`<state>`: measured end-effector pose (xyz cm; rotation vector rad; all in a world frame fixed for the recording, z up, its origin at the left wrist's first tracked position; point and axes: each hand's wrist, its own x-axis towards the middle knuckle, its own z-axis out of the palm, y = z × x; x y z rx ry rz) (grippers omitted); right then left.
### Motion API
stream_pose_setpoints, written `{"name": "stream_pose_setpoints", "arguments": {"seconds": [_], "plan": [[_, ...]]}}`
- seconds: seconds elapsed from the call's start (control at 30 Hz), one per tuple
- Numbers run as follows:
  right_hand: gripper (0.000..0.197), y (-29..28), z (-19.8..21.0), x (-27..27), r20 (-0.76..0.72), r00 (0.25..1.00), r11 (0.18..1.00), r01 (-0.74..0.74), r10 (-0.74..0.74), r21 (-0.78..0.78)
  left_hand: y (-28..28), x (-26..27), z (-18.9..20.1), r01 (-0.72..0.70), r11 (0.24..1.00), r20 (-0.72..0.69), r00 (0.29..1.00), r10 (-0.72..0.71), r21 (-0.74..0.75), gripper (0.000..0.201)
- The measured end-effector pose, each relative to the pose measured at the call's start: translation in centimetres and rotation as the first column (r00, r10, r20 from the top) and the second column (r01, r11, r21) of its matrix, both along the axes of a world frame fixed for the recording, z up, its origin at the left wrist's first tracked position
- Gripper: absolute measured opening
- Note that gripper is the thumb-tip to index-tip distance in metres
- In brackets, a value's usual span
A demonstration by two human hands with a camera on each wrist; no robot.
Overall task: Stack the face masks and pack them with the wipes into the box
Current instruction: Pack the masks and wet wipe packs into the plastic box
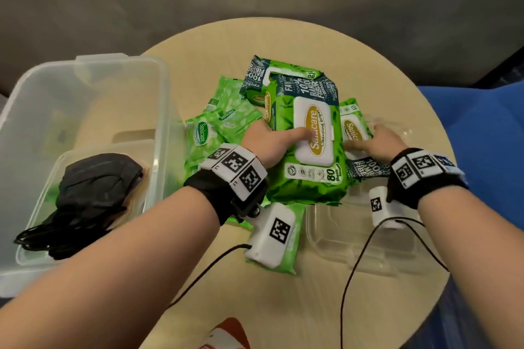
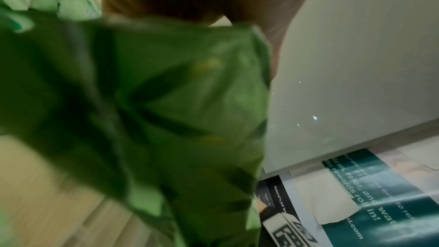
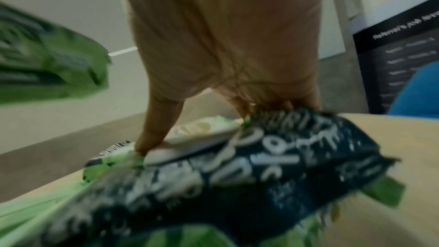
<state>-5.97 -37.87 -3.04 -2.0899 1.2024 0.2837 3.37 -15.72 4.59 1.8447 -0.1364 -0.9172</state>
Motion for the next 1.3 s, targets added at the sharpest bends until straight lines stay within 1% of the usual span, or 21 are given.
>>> {"name": "stream_pose_setpoints", "arguments": {"seconds": [0.03, 0.1, 0.17, 0.23, 0.27, 0.37, 0.47, 0.53, 0.6, 0.67, 0.77, 0.83, 0.9, 0.97, 1.03, 1.07, 1.13, 1.17, 1.2, 1.27, 1.3], "plan": [[0.072, -0.1, -0.7, 0.1, -0.012, 1.000, 0.998, 0.006, -0.005, 0.060, 0.2, 0.0, 0.1, -0.003, 1.000, 0.008, 1.000, 0.003, -0.010, 0.047], [0.053, 0.1, -1.1, 0.3, -0.022, 1.000, 0.996, 0.008, -0.006, 0.087, 0.5, 0.1, 0.5, -0.023, 1.000, 0.027, 0.999, 0.023, -0.007, 0.044], [0.053, 0.1, -1.0, 0.8, -0.047, 0.999, 0.997, 0.008, -0.004, 0.072, 0.8, 0.1, 1.0, -0.042, 0.999, 0.042, 0.998, 0.042, -0.009, 0.054], [0.059, 0.3, -0.6, 1.3, -0.079, 0.997, 0.997, 0.008, -0.001, 0.079, 1.2, 0.2, 1.5, -0.045, 0.998, 0.037, 0.998, 0.046, -0.033, 0.052], [0.058, 0.6, -0.5, 1.5, -0.086, 0.996, 0.997, 0.008, -0.001, 0.082, 1.4, 0.2, 1.8, -0.047, 0.998, 0.038, 0.998, 0.048, -0.036, 0.052], [0.043, 1.5, -0.3, 1.8, -0.080, 0.996, 0.999, 0.031, -0.028, 0.044, 2.4, 0.3, 2.7, -0.077, 0.996, 0.055, 0.995, 0.080, -0.047, 0.064], [0.055, 2.4, -0.4, 1.6, -0.079, 0.996, 0.995, 0.029, -0.037, -0.092, 3.9, 0.7, 3.6, -0.099, 0.992, 0.062, 0.993, 0.104, -0.076, 0.068], [0.062, 2.9, -0.5, 1.4, -0.045, 0.997, 0.992, 0.062, -0.067, -0.108, 5.4, 1.2, 4.4, -0.094, 0.990, 0.062, 0.993, 0.101, -0.109, 0.066], [0.068, 3.6, 0.1, 1.0, 0.005, 0.994, 0.984, 0.111, -0.111, -0.138, 7.2, 1.8, 5.5, -0.082, 0.985, 0.062, 0.994, 0.093, -0.153, 0.047], [0.080, 4.5, 0.8, 0.8, 0.039, 0.984, 0.965, 0.179, -0.175, -0.194, 9.3, 2.4, 7.0, -0.080, 0.976, 0.049, 0.995, 0.092, -0.205, 0.031], [0.088, 5.7, 3.3, 0.6, 0.125, 0.970, 0.935, 0.236, -0.210, -0.265, 13.1, 3.9, 9.5, -0.083, 0.965, 0.062, 0.993, 0.101, -0.251, 0.040], [0.090, 6.7, 6.1, 1.0, 0.227, 0.955, 0.926, 0.251, -0.190, -0.282, 15.8, 5.5, 11.3, -0.064, 0.969, 0.133, 0.986, 0.098, -0.239, 0.040], [0.097, 7.8, 9.6, 2.0, 0.366, 0.920, 0.925, 0.254, -0.140, -0.284, 18.4, 7.4, 13.4, -0.042, 0.981, 0.246, 0.965, 0.089, -0.190, 0.039], [0.105, 9.1, 12.8, 3.1, 0.475, 0.880, 0.933, 0.190, -0.024, -0.304, 20.8, 9.5, 15.4, -0.040, 0.990, 0.340, 0.937, 0.084, -0.133, 0.038], [0.106, 11.8, 16.0, 4.6, 0.600, 0.794, 0.951, 0.103, 0.097, -0.291, 23.1, 11.8, 17.0, -0.081, 0.996, 0.442, 0.893, 0.085, -0.027, 0.042], [0.105, 14.2, 18.1, 5.5, 0.652, 0.740, 0.962, 0.028, 0.163, -0.272, 24.1, 12.9, 17.7, -0.113, 0.993, 0.498, 0.863, 0.086, 0.024, 0.047], [0.101, 19.5, 21.7, 7.9, 0.667, 0.673, 0.947, -0.188, 0.318, -0.261, 26.1, 15.0, 18.6, -0.171, 0.983, 0.580, 0.808, 0.103, 0.063, 0.052], [0.098, 21.7, 23.0, 9.2, 0.627, 0.657, 0.908, -0.298, 0.420, -0.295, 27.1, 16.1, 18.8, -0.191, 0.979, 0.603, 0.789, 0.115, 0.064, 0.050], [0.092, 24.0, 24.0, 10.5, 0.532, 0.656, 0.844, -0.390, 0.535, -0.368, 28.1, 17.0, 18.9, -0.207, 0.976, 0.608, 0.784, 0.126, 0.064, 0.047], [0.079, 27.9, 24.5, 13.1, 0.261, 0.633, 0.650, -0.520, 0.729, -0.555, 29.9, 19.0, 18.9, -0.222, 0.971, 0.580, 0.804, 0.129, 0.091, 0.045], [0.073, 29.6, 24.3, 14.3, 0.152, 0.624, 0.568, -0.549, 0.767, -0.613, 30.7, 20.0, 18.9, -0.216, 0.969, 0.559, 0.822, 0.115, 0.119, 0.045]]}}
